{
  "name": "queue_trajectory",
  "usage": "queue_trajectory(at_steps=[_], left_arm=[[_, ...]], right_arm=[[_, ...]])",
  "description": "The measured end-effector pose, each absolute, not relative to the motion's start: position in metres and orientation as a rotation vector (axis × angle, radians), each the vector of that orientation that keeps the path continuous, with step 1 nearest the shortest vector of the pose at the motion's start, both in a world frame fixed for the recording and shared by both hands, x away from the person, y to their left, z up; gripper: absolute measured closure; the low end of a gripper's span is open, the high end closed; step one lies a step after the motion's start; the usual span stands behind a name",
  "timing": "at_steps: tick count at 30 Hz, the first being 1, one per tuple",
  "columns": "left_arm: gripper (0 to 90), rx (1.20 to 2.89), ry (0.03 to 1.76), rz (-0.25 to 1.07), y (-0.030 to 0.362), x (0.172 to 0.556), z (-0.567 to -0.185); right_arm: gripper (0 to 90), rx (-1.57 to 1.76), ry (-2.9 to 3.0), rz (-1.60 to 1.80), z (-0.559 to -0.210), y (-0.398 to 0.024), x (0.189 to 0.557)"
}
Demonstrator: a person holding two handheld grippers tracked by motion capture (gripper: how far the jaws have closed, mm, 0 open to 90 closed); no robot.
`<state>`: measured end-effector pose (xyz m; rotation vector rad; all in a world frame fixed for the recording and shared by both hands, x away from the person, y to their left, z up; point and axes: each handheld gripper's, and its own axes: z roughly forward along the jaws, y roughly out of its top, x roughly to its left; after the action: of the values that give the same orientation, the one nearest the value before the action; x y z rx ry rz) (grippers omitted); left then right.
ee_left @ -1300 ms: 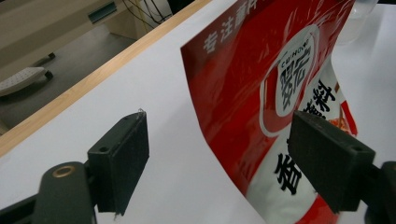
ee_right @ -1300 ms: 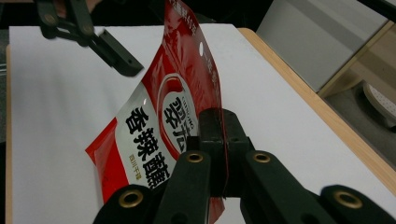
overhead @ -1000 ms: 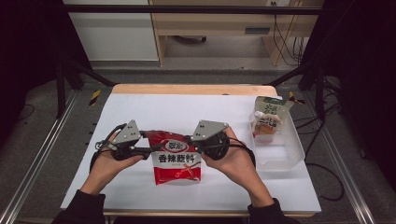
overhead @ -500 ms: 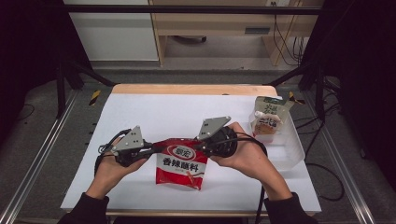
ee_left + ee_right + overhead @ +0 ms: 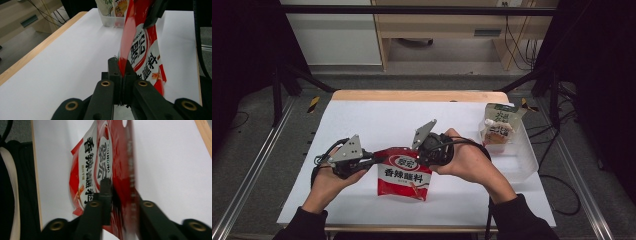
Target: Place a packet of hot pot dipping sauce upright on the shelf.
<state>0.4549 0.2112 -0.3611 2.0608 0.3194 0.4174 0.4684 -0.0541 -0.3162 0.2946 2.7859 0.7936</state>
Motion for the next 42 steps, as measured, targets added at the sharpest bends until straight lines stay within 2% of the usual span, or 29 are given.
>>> queue_trajectory(at_steps=[4,10,11,17,22,29,42], left_arm=[[88.1,2.033,0.343,0.402,0.214,0.455,-0.36],[58.7,2.0,0.419,0.414,0.225,0.458,-0.363],[51.6,2.0,0.44,0.415,0.227,0.46,-0.365],[29.8,2.024,0.58,0.396,0.24,0.472,-0.392],[20.8,2.083,0.682,0.383,0.239,0.479,-0.417],[11.9,2.144,0.708,0.371,0.23,0.481,-0.436],[10.0,2.142,0.749,0.384,0.232,0.481,-0.442]], right_arm=[[89.7,0.314,2.786,0.823,-0.312,-0.054,0.468],[89.9,0.301,2.749,0.819,-0.294,-0.057,0.474],[89.8,0.298,2.744,0.803,-0.29,-0.057,0.476],[89.8,0.286,2.708,0.745,-0.272,-0.065,0.493],[89.8,0.297,2.69,0.701,-0.262,-0.076,0.506],[89.8,0.362,2.649,0.699,-0.255,-0.099,0.516],[89.8,0.443,2.587,0.709,-0.24,-0.14,0.518]])
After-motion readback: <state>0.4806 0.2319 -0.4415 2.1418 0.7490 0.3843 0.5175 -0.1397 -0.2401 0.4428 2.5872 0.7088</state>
